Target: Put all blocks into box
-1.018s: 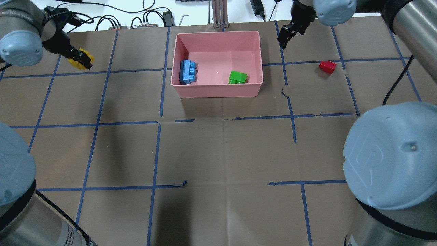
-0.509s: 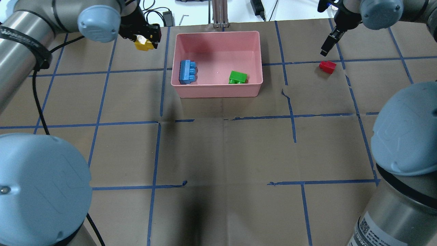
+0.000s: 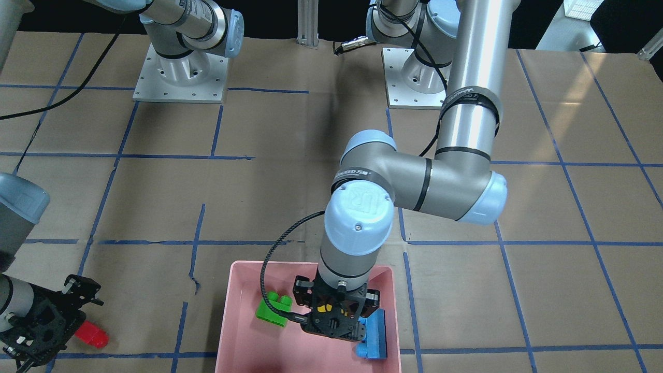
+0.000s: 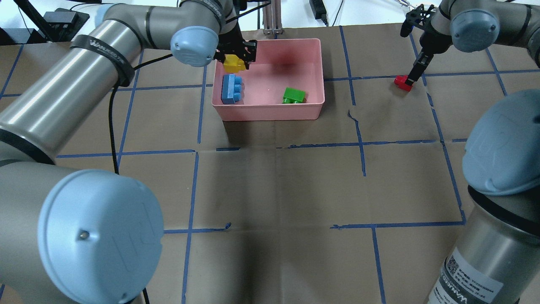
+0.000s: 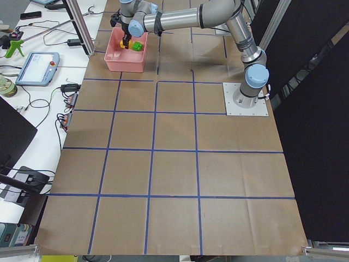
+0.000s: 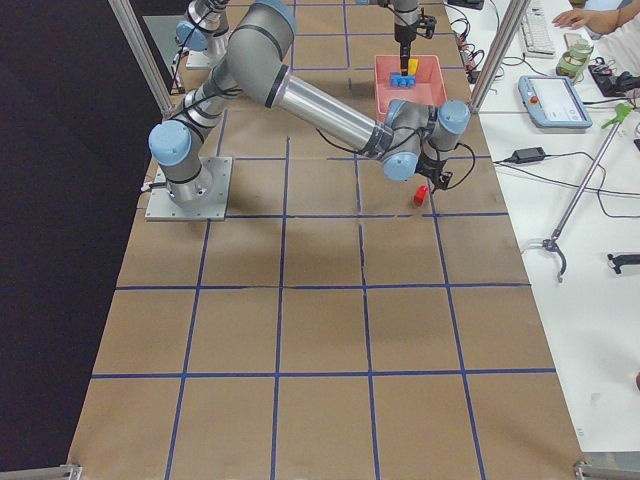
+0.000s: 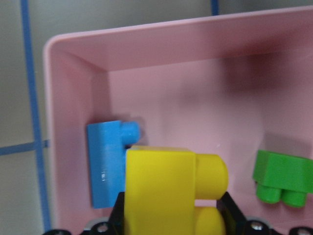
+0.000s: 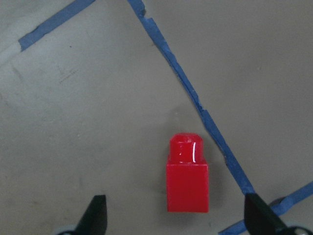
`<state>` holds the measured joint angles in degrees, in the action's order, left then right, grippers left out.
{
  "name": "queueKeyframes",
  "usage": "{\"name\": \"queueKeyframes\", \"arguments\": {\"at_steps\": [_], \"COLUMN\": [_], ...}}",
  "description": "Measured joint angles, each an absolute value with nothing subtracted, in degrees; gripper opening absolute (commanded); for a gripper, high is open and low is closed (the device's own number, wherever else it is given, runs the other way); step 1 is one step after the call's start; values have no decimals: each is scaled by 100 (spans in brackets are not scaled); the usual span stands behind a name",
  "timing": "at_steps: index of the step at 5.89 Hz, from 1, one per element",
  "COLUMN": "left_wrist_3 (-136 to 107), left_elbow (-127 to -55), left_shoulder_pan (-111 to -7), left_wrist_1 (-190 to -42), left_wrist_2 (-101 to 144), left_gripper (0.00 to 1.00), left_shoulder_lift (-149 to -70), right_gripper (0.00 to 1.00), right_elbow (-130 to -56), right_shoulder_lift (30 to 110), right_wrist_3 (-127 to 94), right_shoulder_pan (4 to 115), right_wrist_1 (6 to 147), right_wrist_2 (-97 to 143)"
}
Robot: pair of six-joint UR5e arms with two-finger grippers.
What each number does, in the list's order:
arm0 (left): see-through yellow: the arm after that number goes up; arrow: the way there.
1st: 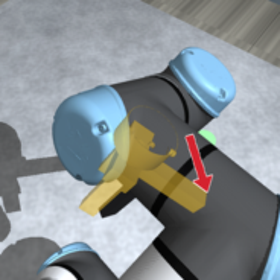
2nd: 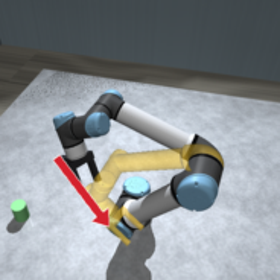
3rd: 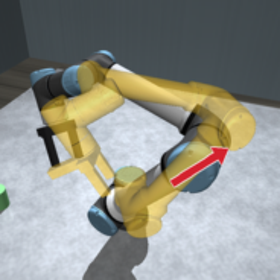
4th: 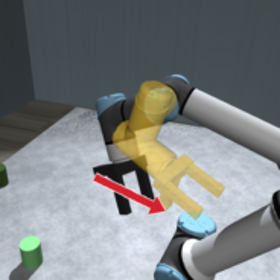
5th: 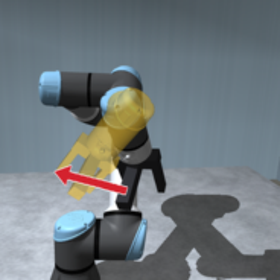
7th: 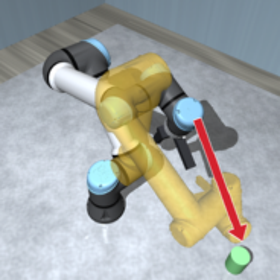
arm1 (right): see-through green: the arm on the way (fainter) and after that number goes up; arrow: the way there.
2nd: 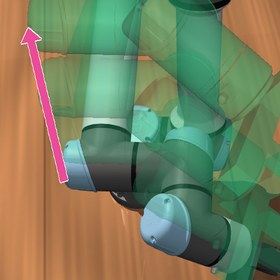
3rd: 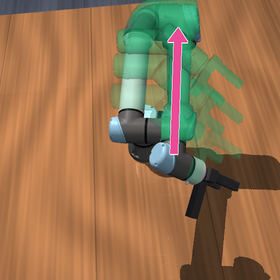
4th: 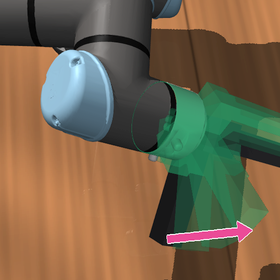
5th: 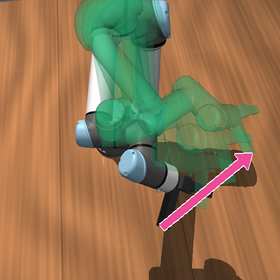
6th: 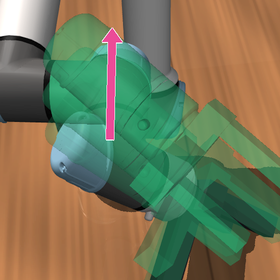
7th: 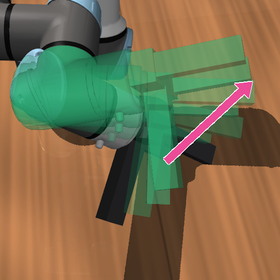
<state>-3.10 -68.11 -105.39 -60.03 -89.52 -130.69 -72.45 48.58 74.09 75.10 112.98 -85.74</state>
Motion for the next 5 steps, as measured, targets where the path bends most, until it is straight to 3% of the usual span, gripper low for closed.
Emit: {"name": "queueKeyframes", "arguments": {"at_steps": [1,2,3,5], "left_wrist_3": [-230,-163,-141,-135], "left_elbow": [-6819,-6825,-6849,-6952], "left_shoulder_pan": [-10652,-10686,-10678,-10345], "left_wrist_1": [-5886,-5837,-5862,-6895], "left_wrist_2": [-8957,-8971,-8984,-9052], "left_gripper": [99,99,99,99], "left_shoulder_lift": [-13159,-13159,-13036,-12278], "right_gripper": [100,95,69,29], "right_elbow": [-7226,-7225,-7239,-7255], "right_shoulder_lift": [4736,4644,4586,4569], "right_wrist_3": [7474,7494,7497,7503], "right_shoulder_pan": [7507,7508,7512,7524], "right_wrist_1": [11454,11562,11577,11570], "right_wrist_2": [-8562,-8555,-8553,-8558]}}
